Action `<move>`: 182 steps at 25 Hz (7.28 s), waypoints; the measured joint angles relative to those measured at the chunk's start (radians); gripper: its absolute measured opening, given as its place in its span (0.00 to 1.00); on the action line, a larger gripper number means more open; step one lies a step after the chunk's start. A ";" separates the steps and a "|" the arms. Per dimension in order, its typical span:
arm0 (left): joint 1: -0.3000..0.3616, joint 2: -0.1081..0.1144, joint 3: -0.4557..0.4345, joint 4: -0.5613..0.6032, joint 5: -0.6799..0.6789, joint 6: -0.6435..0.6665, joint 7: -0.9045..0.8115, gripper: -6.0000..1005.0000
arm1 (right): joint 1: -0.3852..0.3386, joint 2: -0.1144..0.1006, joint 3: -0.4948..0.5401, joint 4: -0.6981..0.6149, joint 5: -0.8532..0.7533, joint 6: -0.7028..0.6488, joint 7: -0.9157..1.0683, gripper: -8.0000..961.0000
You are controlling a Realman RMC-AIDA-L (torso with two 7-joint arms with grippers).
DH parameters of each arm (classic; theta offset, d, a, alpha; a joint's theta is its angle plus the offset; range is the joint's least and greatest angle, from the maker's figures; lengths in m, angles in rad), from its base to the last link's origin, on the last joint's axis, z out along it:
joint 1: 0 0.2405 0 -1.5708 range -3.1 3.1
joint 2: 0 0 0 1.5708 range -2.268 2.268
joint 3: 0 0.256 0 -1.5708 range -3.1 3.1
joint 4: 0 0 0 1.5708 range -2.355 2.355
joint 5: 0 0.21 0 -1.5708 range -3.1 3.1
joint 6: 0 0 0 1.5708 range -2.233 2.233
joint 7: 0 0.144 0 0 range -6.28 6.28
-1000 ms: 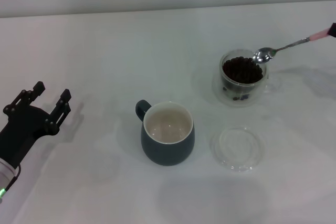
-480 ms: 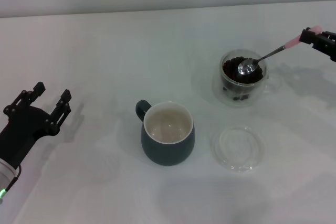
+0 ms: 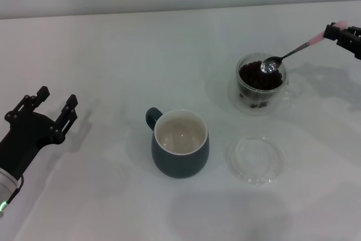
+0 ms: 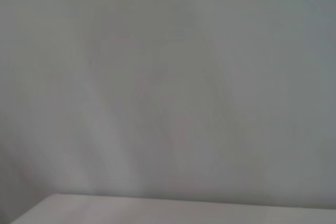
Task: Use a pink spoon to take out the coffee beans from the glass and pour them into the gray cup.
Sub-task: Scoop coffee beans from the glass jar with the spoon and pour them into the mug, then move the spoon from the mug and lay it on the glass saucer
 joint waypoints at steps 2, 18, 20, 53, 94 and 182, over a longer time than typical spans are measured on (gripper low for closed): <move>-0.001 0.001 0.000 0.000 0.000 0.000 0.000 0.61 | 0.000 0.002 -0.009 -0.005 -0.003 -0.009 0.003 0.16; 0.001 0.001 0.000 0.003 -0.005 0.000 0.000 0.61 | 0.000 0.015 -0.027 -0.004 -0.025 -0.032 0.124 0.16; 0.003 0.001 0.000 0.003 -0.005 0.000 0.000 0.61 | 0.000 0.014 -0.029 -0.005 -0.025 -0.040 0.157 0.16; 0.007 0.000 0.004 0.003 -0.006 0.000 0.000 0.61 | 0.013 -0.027 -0.026 0.129 0.011 -0.124 0.564 0.16; -0.015 0.006 -0.011 0.006 -0.006 0.011 0.000 0.61 | 0.076 0.002 -0.051 0.182 -0.008 0.013 0.784 0.16; -0.070 0.008 -0.051 0.058 -0.008 0.037 0.000 0.61 | -0.100 -0.053 -0.168 0.054 0.066 0.195 0.286 0.16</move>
